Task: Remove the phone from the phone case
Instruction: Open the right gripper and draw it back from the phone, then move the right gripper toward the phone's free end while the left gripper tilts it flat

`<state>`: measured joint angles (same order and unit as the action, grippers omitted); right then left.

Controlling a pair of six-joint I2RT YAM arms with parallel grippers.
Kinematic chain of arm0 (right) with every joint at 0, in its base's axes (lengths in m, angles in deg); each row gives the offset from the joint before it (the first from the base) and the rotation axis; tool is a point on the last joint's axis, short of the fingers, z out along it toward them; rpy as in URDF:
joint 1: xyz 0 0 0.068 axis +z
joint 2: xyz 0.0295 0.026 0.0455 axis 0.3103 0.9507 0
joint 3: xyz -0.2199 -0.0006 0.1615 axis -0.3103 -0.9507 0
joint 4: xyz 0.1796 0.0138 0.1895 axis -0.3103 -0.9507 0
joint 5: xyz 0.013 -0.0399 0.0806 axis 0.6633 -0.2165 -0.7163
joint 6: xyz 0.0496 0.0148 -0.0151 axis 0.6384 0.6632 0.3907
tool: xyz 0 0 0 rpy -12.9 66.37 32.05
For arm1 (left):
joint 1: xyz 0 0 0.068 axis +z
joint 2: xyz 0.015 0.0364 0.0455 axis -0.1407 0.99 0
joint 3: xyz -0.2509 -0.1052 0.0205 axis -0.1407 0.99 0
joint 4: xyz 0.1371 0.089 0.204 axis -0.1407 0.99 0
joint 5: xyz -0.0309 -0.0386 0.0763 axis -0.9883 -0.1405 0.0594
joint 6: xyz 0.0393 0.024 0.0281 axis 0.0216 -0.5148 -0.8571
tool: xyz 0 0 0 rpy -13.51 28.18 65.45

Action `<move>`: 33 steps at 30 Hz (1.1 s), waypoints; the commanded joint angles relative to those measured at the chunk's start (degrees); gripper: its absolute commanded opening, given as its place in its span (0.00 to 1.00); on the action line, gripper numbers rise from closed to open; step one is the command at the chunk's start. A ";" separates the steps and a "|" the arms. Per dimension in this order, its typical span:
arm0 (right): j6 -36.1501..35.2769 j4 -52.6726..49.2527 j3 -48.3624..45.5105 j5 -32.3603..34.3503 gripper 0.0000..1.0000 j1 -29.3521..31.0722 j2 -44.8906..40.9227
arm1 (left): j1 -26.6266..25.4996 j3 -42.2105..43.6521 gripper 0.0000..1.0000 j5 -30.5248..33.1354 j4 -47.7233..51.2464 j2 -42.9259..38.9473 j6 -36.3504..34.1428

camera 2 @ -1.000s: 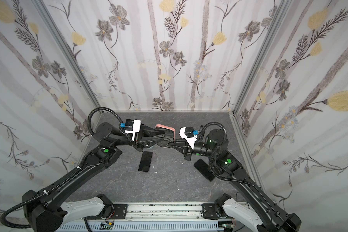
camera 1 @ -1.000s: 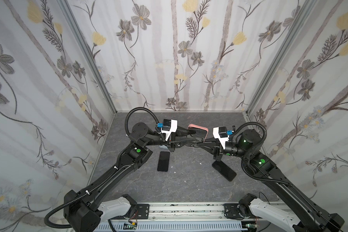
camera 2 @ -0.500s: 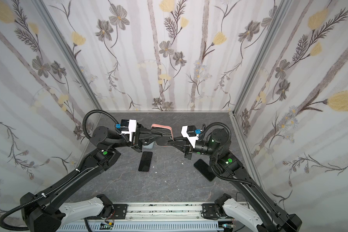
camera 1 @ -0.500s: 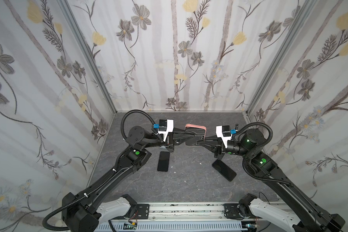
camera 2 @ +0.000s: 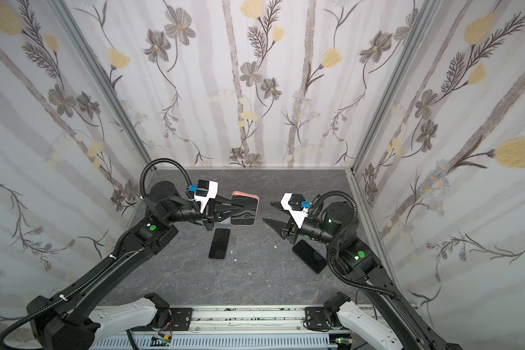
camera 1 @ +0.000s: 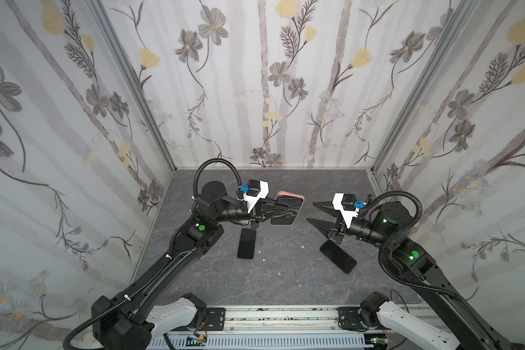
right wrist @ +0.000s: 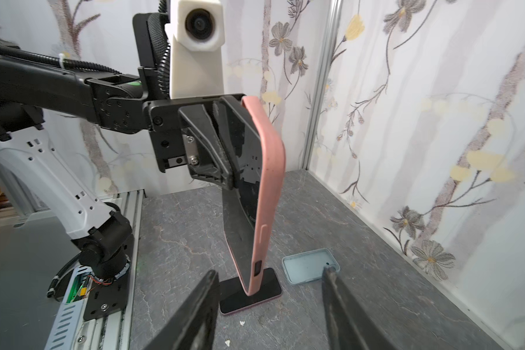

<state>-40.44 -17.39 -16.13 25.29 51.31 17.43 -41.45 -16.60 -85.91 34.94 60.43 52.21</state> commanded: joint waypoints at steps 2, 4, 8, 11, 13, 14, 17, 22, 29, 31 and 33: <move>0.05 -7.02 5.91 4.70 0.55 -0.44 2.67 | 0.06 -2.12 0.00 -0.59 8.82 1.35 -6.97; 1.31 -10.09 9.52 3.69 0.55 -1.33 4.78 | -0.19 -2.60 0.00 0.04 11.24 1.90 -8.24; 3.34 -17.72 17.76 -1.22 0.56 -2.96 10.08 | -1.40 -3.52 0.00 3.70 18.04 2.50 -13.75; 3.93 -21.85 21.83 -4.90 0.56 -3.00 13.75 | -4.72 -5.36 0.00 10.35 25.15 3.53 -20.23; 3.82 -23.21 23.02 -7.68 0.57 -3.06 15.42 | -5.93 -6.13 0.00 12.19 27.38 4.06 -22.09; 3.98 -23.73 23.46 -8.62 0.57 -3.17 16.35 | -6.41 -6.46 0.00 12.60 28.19 4.27 -22.79; 4.60 -24.88 24.52 -10.20 0.56 -3.32 18.34 | -7.13 -7.08 0.00 12.87 30.22 4.77 -24.86; 8.85 -25.29 25.38 -10.03 0.55 -3.77 20.19 | -7.21 -8.24 0.00 8.89 31.46 5.75 -24.79; 10.03 -27.55 25.72 -14.06 0.55 -4.01 22.88 | -7.24 -7.91 0.00 9.59 31.61 6.00 -25.44; 9.58 -28.27 26.02 -15.21 0.55 -4.05 23.64 | -7.24 -7.81 0.00 10.07 31.68 6.00 -25.85; 9.38 -28.73 26.11 -15.84 0.54 -4.05 24.20 | -7.25 -7.80 0.00 10.32 31.63 5.96 -26.04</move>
<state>-30.78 -45.30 9.40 12.35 47.26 40.82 -48.67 -24.07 -75.12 68.01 66.42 28.01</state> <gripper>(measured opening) 0.546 0.084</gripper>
